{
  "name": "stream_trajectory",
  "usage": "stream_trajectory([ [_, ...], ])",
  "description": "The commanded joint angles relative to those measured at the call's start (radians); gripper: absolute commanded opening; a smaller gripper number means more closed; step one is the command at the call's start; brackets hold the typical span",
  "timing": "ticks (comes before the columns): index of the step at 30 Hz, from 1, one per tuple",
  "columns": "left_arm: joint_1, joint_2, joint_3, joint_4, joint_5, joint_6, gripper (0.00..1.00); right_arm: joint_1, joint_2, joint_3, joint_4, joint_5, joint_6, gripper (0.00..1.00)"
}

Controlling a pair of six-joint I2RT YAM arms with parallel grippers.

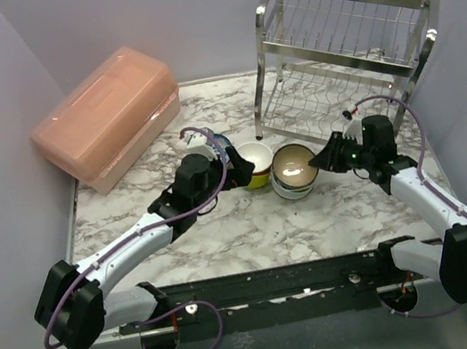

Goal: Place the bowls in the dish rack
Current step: Pick up the bowl from the center of the board.

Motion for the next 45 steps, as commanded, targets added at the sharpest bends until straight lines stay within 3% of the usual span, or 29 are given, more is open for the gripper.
stream_trajectory([
  [1, -0.005, 0.028, 0.037, 0.016, 0.047, -0.025, 0.99, 0.007, -0.038, 0.055, 0.001, -0.021, -0.017, 0.19],
  [8, -0.006, 0.063, 0.056, 0.072, 0.132, -0.061, 0.99, 0.006, -0.088, 0.078, 0.002, 0.004, -0.018, 0.01],
  [18, -0.004, 0.090, 0.065, 0.191, 0.292, -0.148, 0.99, 0.007, -0.173, 0.087, 0.057, 0.009, -0.006, 0.00],
  [26, -0.010, 0.150, 0.061, 0.344, 0.476, -0.236, 0.99, 0.006, -0.194, 0.089, 0.164, -0.099, 0.054, 0.01],
  [45, -0.082, 0.281, 0.069, 0.562, 0.490, -0.356, 0.96, 0.007, -0.202, 0.079, 0.223, -0.173, 0.114, 0.01],
])
